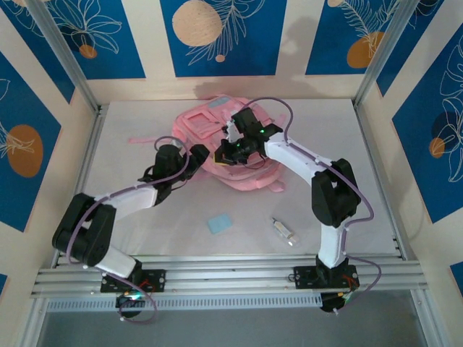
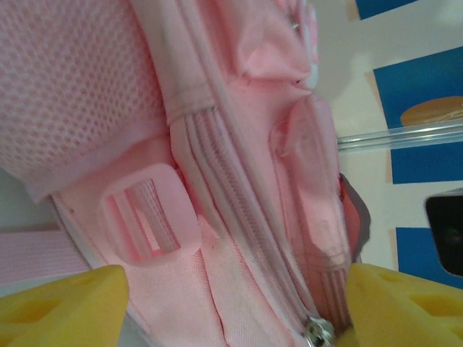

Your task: Pack books, pencil case, and school supplies into a backpack

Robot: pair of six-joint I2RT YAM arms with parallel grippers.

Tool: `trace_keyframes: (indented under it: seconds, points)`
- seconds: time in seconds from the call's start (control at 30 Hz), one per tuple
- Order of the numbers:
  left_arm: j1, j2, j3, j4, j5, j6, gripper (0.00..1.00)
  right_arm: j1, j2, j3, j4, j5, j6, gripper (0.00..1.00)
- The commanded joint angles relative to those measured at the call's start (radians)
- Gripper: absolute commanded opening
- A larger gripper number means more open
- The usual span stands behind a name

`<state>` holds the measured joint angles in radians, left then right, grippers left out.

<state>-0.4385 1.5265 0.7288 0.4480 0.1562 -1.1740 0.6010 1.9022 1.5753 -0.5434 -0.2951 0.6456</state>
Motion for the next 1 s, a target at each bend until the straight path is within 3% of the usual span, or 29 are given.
trace_keyframes:
  seconds: [0.0, 0.07, 0.2, 0.37, 0.63, 0.7, 0.77, 0.97]
  points:
    - [-0.011, 0.085, 0.033, 0.123, 0.015, -0.090, 0.70, 0.035, -0.045, -0.036, 0.101, -0.068, 0.038, 0.00]
    - [-0.011, 0.154, 0.035, 0.189, 0.036, -0.130, 0.56, 0.047, -0.054, -0.055, 0.107, -0.066, 0.036, 0.00]
    - [-0.005, 0.241, 0.020, 0.293, 0.037, -0.177, 0.12, 0.064, -0.060, -0.080, 0.059, -0.052, 0.005, 0.00]
    - [0.020, 0.244, 0.033, 0.263, 0.043, -0.134, 0.03, 0.077, -0.082, -0.155, -0.137, 0.099, -0.073, 0.00]
    - [0.053, 0.208, 0.059, 0.175, 0.061, -0.059, 0.00, 0.036, -0.112, -0.210, -0.449, 0.415, -0.140, 0.00]
    - [0.054, 0.207, 0.063, 0.170, 0.063, -0.057, 0.00, 0.023, -0.121, -0.192, -0.493, 0.447, -0.148, 0.00]
    - [0.053, 0.211, 0.066, 0.169, 0.065, -0.054, 0.00, 0.013, -0.134, -0.171, -0.508, 0.365, -0.162, 0.00]
    - [0.049, 0.216, 0.072, 0.160, 0.051, -0.038, 0.00, 0.009, -0.179, -0.207, -0.306, -0.151, -0.047, 0.00]
